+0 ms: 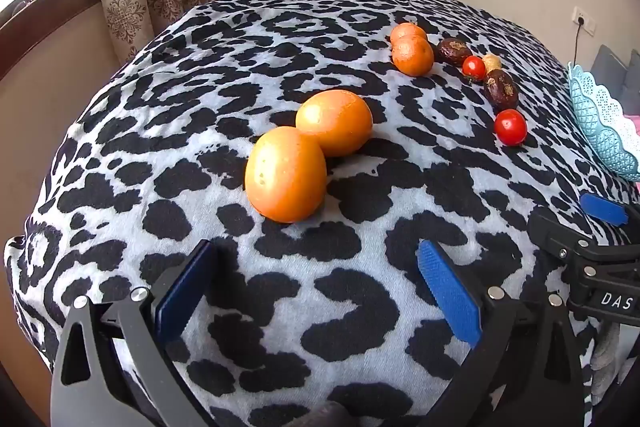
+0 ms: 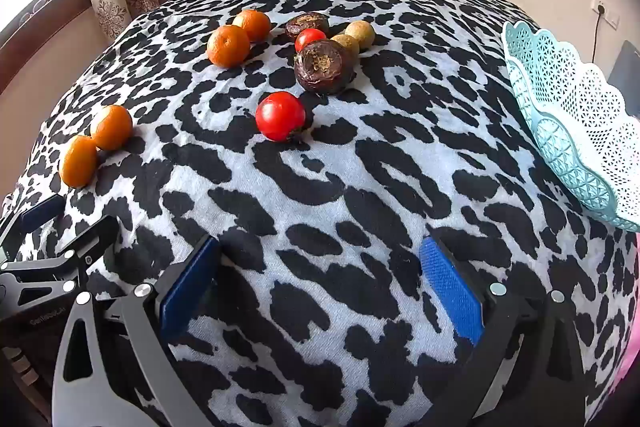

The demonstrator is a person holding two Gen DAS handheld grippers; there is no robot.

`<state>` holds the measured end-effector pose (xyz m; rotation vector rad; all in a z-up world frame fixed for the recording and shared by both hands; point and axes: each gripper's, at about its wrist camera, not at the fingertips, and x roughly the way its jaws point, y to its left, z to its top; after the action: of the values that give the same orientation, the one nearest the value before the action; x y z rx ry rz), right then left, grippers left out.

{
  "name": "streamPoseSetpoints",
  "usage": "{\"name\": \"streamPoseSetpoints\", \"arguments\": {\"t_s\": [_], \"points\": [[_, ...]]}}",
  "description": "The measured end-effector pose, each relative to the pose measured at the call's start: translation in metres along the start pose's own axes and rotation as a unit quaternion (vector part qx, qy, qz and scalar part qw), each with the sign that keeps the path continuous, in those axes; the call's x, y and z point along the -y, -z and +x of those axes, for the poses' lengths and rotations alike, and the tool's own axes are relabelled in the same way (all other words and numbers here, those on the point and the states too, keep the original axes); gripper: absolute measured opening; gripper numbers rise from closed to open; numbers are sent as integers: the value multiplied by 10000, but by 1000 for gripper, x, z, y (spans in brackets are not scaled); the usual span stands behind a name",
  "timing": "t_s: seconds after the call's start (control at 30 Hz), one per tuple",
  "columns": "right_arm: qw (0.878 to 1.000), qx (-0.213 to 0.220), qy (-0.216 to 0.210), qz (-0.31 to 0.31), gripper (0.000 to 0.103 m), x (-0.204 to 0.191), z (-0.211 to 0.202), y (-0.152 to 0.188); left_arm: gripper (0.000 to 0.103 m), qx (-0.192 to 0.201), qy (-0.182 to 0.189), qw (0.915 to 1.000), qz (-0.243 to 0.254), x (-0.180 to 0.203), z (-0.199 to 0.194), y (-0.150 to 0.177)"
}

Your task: Organize fruits

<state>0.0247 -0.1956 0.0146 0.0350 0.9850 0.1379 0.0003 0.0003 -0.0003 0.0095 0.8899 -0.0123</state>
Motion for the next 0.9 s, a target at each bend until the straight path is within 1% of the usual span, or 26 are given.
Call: {"name": "streamPoseSetpoints", "arguments": {"t_s": [0.9], "points": [[10000,4,-1,-10,101,1,0,0,98,-7,7,10000,5,-1,0,-1]]}}
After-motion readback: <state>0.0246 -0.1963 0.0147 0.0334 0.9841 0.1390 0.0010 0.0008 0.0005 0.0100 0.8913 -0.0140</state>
